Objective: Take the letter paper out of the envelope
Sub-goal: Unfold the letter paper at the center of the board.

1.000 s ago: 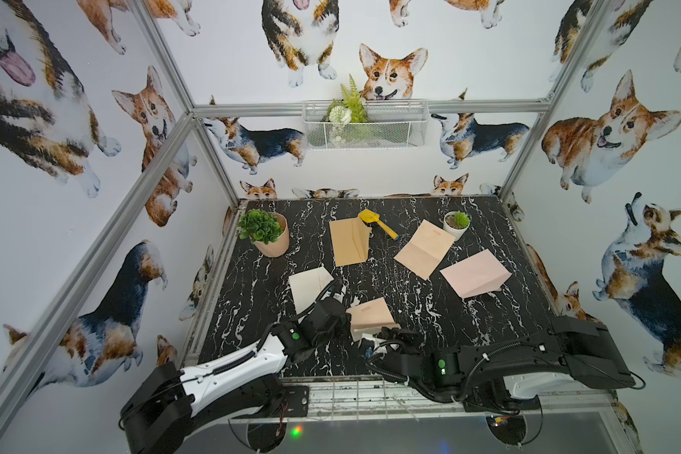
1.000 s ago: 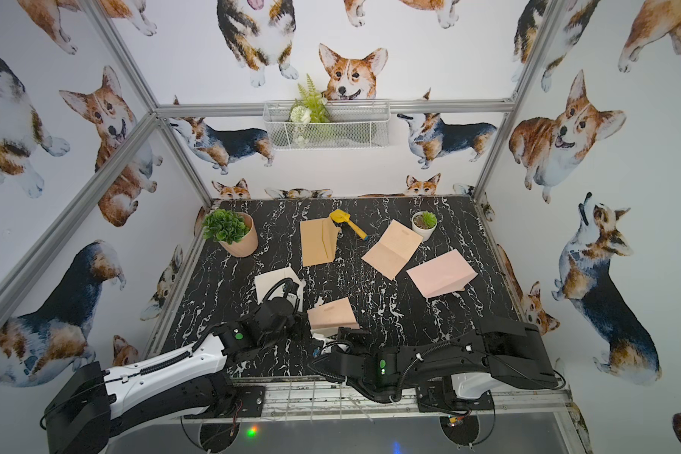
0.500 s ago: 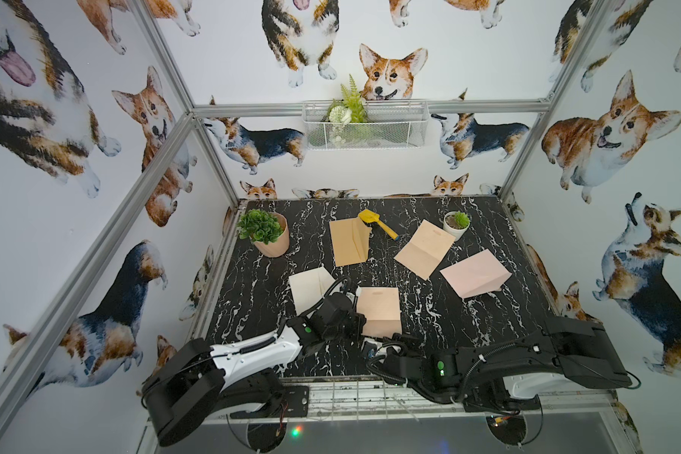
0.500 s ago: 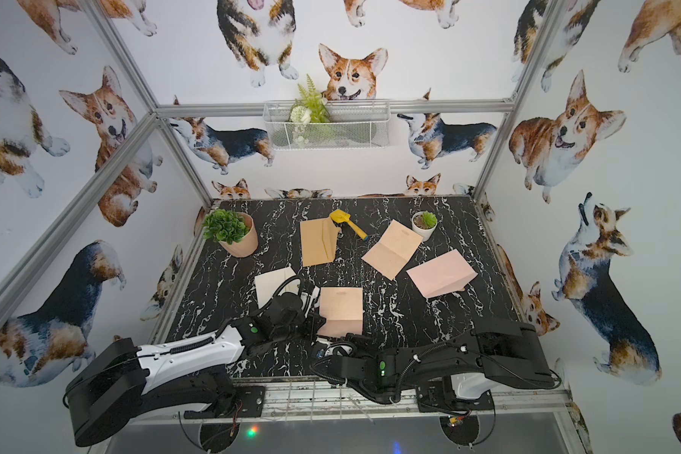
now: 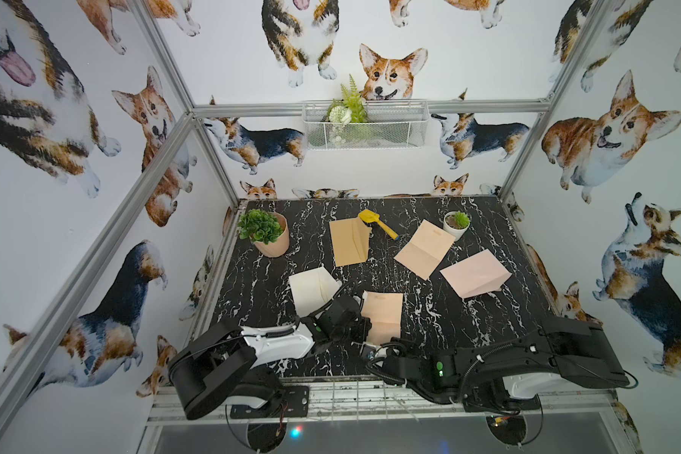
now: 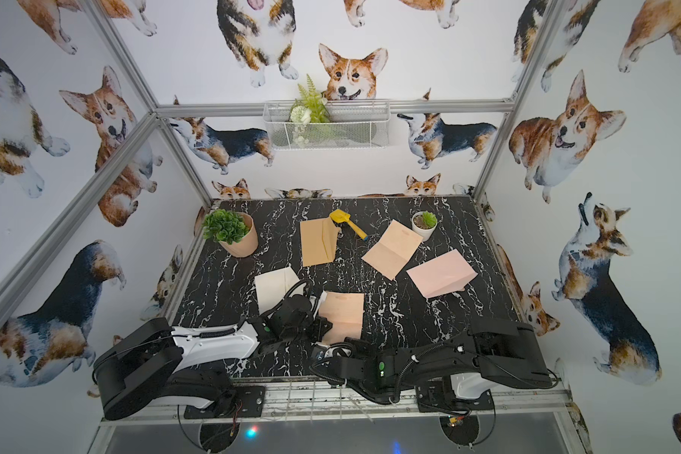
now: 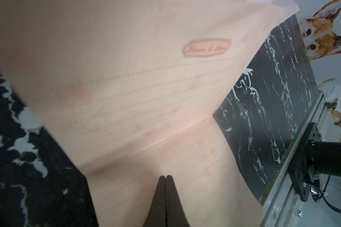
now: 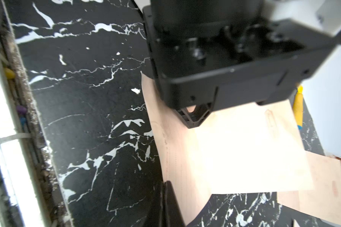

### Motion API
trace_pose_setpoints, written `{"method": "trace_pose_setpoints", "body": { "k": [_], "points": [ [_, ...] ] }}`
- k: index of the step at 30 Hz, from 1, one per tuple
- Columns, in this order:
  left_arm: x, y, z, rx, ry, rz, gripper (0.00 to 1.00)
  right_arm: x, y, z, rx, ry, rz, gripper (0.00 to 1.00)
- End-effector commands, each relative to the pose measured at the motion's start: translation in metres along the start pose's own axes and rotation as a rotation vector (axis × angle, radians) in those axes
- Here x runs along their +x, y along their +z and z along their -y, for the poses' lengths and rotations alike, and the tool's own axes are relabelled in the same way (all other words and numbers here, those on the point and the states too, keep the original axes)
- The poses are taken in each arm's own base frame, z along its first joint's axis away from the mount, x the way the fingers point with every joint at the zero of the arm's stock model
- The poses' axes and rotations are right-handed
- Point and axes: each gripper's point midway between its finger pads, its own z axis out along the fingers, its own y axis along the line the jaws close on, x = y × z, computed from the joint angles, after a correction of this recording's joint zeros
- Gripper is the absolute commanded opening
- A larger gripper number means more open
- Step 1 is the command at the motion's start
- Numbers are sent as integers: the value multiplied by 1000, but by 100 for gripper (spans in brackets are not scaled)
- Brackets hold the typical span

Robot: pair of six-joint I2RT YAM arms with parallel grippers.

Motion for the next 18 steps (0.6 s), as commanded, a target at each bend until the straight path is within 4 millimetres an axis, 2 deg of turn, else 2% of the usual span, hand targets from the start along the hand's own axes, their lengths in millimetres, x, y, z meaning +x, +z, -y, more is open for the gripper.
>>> {"method": "trace_pose_setpoints", "body": {
  "k": [1, 14, 16, 18],
  "points": [
    [-10, 2, -1, -22, 15, 34, 0, -4, 1, -14, -72, 82, 18, 0],
    [8, 26, -14, -42, 1, -33, 0, -3, 3, -27, -138, 126, 3, 0],
    [10, 27, -15, -41, -2, -35, 0, -10, -2, -27, -154, 145, 19, 0],
    [10, 27, -15, -42, -2, -37, 0, -20, -11, -25, -181, 165, 35, 6]
  ]
}}
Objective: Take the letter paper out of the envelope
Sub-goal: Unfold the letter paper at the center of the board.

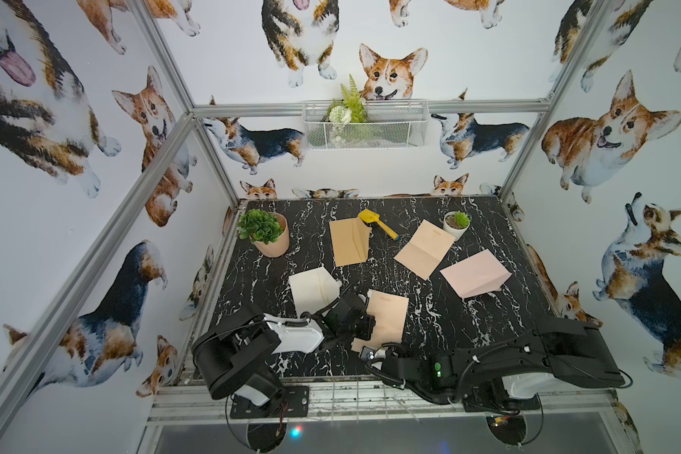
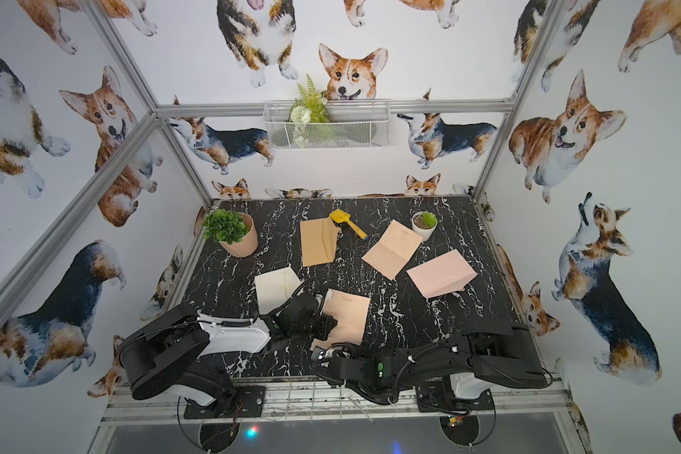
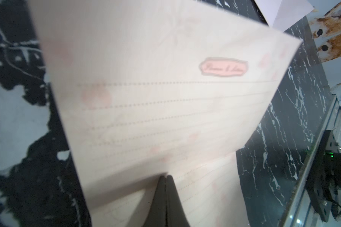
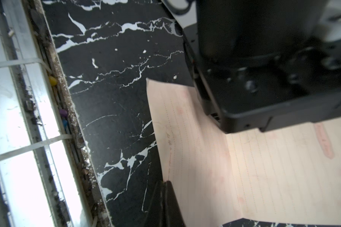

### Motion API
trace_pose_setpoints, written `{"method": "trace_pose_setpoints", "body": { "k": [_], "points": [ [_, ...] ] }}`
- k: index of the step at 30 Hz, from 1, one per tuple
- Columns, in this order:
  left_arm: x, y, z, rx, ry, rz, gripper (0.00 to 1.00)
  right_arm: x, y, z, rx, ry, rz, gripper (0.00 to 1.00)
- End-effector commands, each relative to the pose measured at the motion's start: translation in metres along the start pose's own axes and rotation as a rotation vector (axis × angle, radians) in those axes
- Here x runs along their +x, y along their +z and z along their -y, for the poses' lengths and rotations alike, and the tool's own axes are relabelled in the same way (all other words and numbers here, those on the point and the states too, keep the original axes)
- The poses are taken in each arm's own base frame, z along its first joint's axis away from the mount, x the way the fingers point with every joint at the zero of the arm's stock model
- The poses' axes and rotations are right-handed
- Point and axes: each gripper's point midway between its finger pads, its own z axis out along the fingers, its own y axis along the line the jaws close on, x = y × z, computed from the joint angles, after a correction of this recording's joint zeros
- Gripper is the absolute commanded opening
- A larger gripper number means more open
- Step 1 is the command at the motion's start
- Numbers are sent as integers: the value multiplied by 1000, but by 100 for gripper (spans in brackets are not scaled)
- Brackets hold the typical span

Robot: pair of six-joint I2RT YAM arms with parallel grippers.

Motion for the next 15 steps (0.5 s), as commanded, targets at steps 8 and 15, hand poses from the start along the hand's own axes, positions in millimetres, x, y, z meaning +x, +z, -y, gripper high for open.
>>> {"method": "trace_pose_setpoints", "body": {
  "k": [8, 15],
  "points": [
    [14, 2, -14, -51, -15, -44, 0, -60, -58, 10, -179, 205, 183, 35],
    [17, -1, -16, -49, -21, -36, 0, -28, -56, 84, -104, 587, 209, 19]
  ]
}}
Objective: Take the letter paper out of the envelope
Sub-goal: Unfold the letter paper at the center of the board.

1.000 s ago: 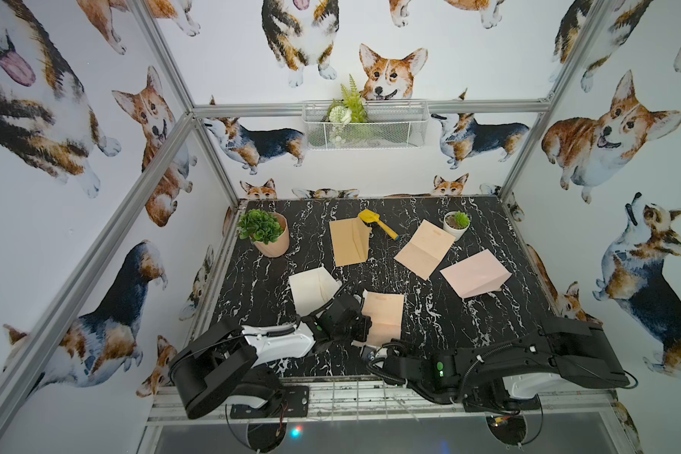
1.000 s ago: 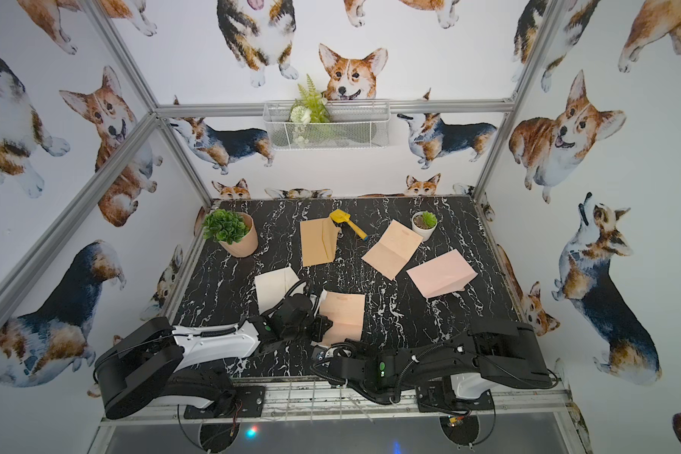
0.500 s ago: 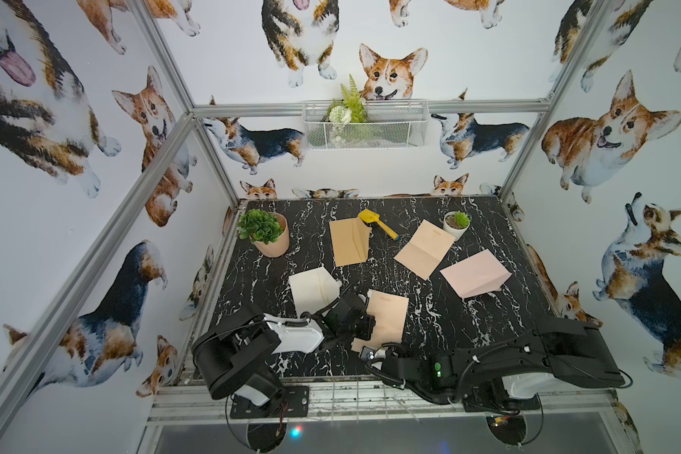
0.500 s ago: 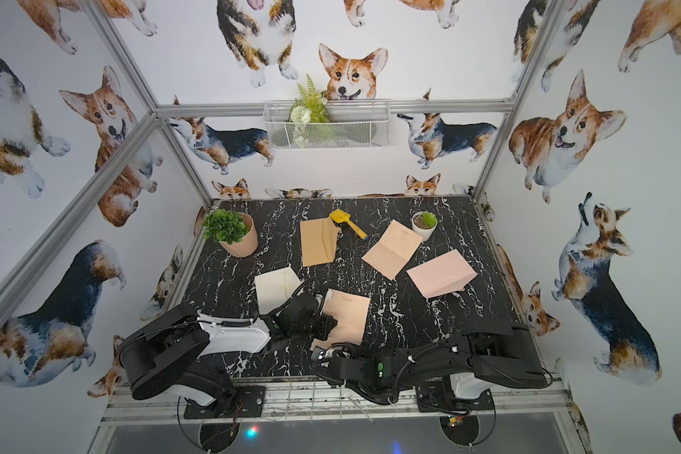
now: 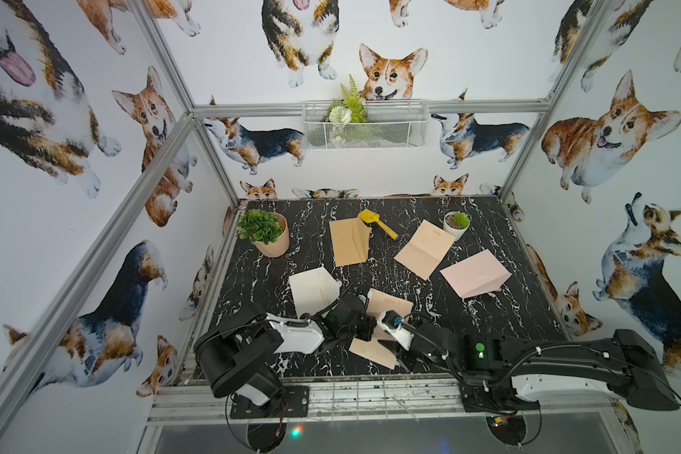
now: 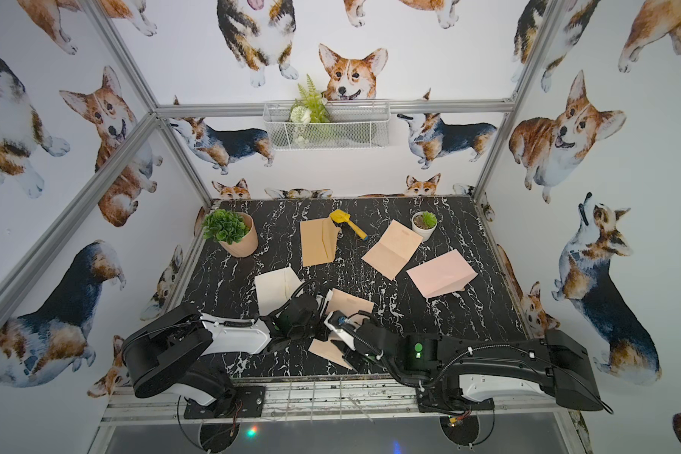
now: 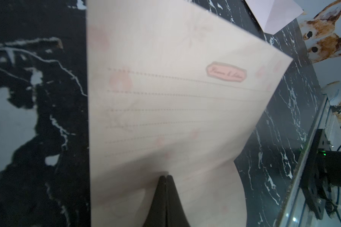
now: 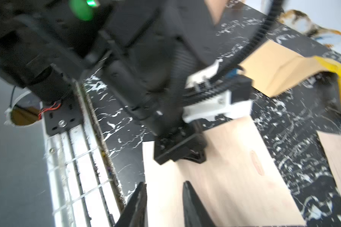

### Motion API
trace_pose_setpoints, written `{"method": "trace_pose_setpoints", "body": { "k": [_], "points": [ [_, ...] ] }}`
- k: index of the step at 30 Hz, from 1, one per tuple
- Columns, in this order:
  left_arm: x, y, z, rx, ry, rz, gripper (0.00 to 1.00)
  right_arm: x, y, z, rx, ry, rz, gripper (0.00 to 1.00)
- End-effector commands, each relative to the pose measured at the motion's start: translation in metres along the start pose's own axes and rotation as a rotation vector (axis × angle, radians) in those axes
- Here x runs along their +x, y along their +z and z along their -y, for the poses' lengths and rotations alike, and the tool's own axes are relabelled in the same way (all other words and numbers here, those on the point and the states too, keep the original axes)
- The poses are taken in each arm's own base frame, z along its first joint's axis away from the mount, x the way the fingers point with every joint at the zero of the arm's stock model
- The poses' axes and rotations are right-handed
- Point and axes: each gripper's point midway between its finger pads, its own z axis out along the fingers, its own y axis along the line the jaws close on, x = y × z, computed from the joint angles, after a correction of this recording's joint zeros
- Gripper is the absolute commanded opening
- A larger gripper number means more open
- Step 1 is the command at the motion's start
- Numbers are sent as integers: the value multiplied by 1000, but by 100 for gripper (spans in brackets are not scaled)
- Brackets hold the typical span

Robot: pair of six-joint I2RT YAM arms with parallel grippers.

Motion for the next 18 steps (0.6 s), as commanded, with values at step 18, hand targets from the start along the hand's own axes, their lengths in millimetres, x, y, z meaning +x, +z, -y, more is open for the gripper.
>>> {"method": "trace_pose_setpoints", "body": {
  "k": [18],
  "points": [
    [19, 1, -16, -66, -20, -61, 0, 31, 62, 63, -38, 641, -98, 0]
  ]
}}
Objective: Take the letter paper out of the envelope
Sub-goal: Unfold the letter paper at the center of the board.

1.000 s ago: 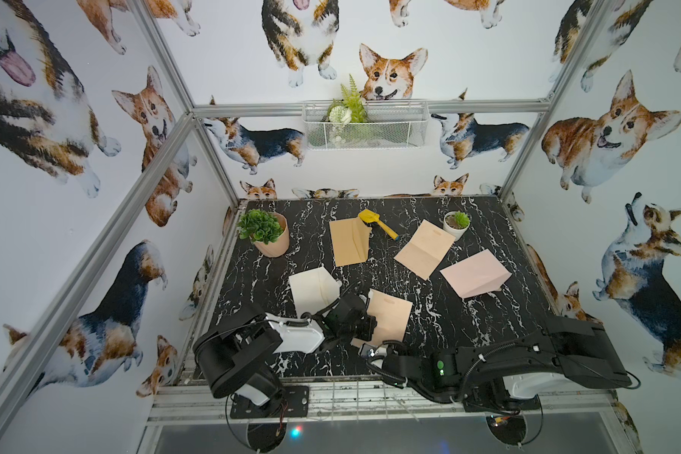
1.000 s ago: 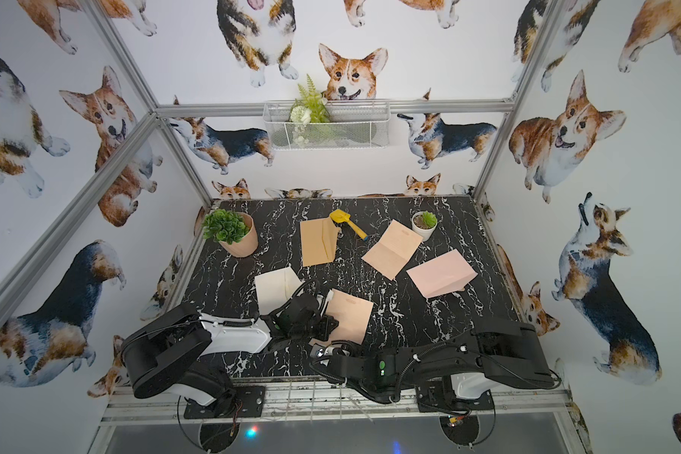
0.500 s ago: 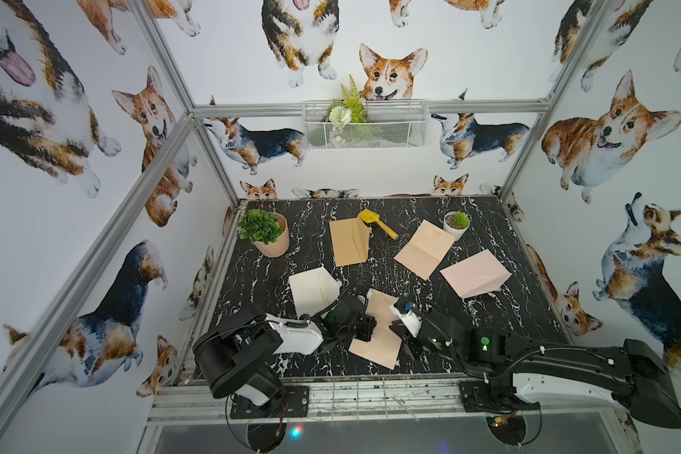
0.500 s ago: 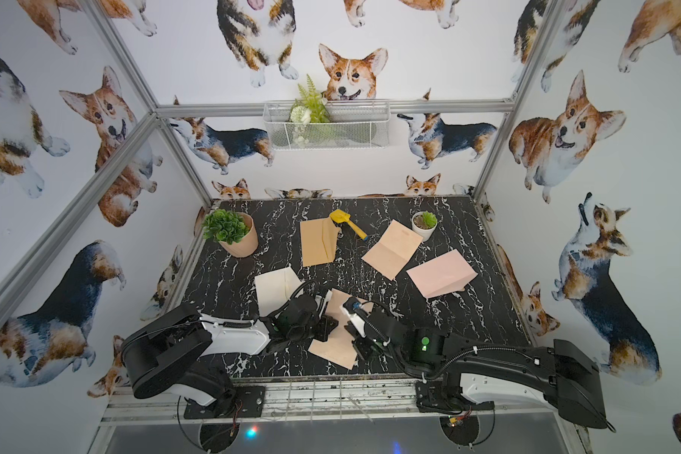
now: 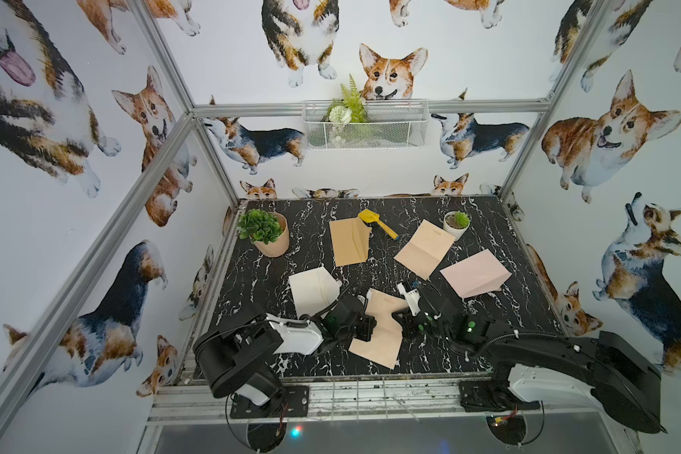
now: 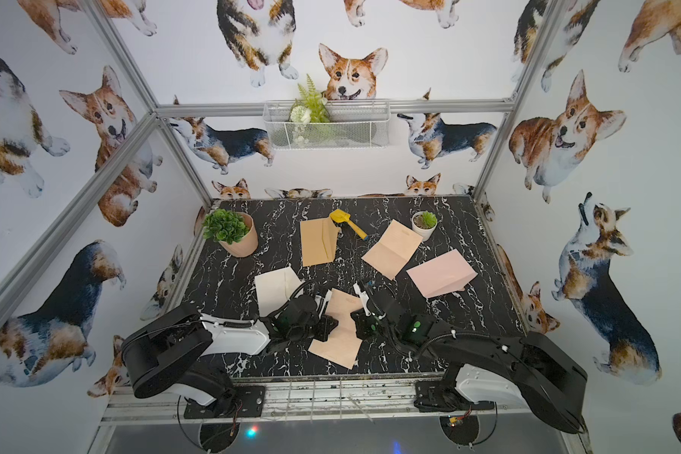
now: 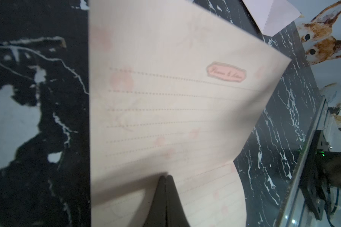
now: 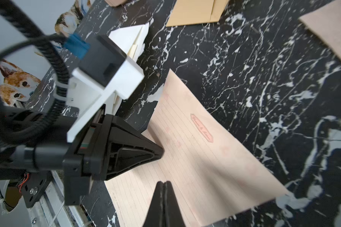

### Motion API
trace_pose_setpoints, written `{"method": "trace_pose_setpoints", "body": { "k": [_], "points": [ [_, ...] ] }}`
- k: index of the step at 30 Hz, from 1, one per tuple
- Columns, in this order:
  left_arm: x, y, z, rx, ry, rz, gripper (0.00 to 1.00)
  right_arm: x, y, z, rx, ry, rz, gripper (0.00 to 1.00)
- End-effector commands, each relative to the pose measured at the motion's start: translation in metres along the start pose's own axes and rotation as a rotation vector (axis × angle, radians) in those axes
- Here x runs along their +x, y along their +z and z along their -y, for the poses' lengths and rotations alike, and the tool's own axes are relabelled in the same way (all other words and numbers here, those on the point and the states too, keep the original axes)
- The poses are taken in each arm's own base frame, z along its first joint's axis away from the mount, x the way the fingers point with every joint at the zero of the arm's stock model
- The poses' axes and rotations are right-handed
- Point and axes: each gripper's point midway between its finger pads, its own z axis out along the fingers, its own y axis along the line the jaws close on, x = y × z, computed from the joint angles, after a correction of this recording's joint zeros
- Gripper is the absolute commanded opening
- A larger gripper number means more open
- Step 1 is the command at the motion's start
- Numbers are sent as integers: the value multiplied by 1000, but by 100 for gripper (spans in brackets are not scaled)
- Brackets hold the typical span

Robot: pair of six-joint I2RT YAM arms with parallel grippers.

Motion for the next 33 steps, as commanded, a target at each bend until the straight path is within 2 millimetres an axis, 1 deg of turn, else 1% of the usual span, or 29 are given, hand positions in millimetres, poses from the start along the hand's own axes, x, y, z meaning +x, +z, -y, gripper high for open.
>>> {"method": "trace_pose_setpoints", "body": {
  "k": [1, 4, 10, 13, 17, 20, 23, 25, 26, 27, 28, 30, 32, 33],
  "points": [
    [18, 0, -17, -71, -20, -69, 0, -3, 16, -8, -150, 177, -19, 0],
    [19, 0, -17, -71, -20, -71, 0, 3, 34, -1, -235, 316, -43, 0],
    [22, -2, -20, -83, -21, -74, 0, 18, 65, 2, -275, 385, -104, 0],
    [22, -3, -21, -89, -21, -73, 0, 21, 74, 6, -279, 405, -97, 0],
    [22, -5, -22, -93, -21, -69, 0, 22, 76, 14, -243, 391, -88, 0],
    [21, -5, -23, -99, -17, -68, 0, 23, 71, 24, -159, 348, -99, 0],
    [19, -4, -21, -97, -14, -68, 0, 18, 59, 34, -68, 298, -94, 0],
    [17, -4, -19, -90, -14, -65, 0, 13, 46, 40, -6, 256, -80, 0],
    [15, -4, -17, -87, -13, -61, 0, 9, 39, 43, 21, 239, -69, 2],
    [14, -5, -16, -84, -12, -56, 0, 5, 30, 46, 54, 224, -55, 7],
    [12, -5, -16, -84, -12, -52, 0, 1, 21, 48, 79, 208, -36, 10],
    [9, -7, -14, -82, -11, -42, 0, -5, 5, 53, 116, 188, 9, 12],
    [6, -8, -12, -79, -8, -33, 0, -9, -8, 54, 110, 176, 61, 12],
    [5, -10, -11, -80, -6, -30, 0, -7, -13, 53, 91, 179, 78, 15]
  ]
}}
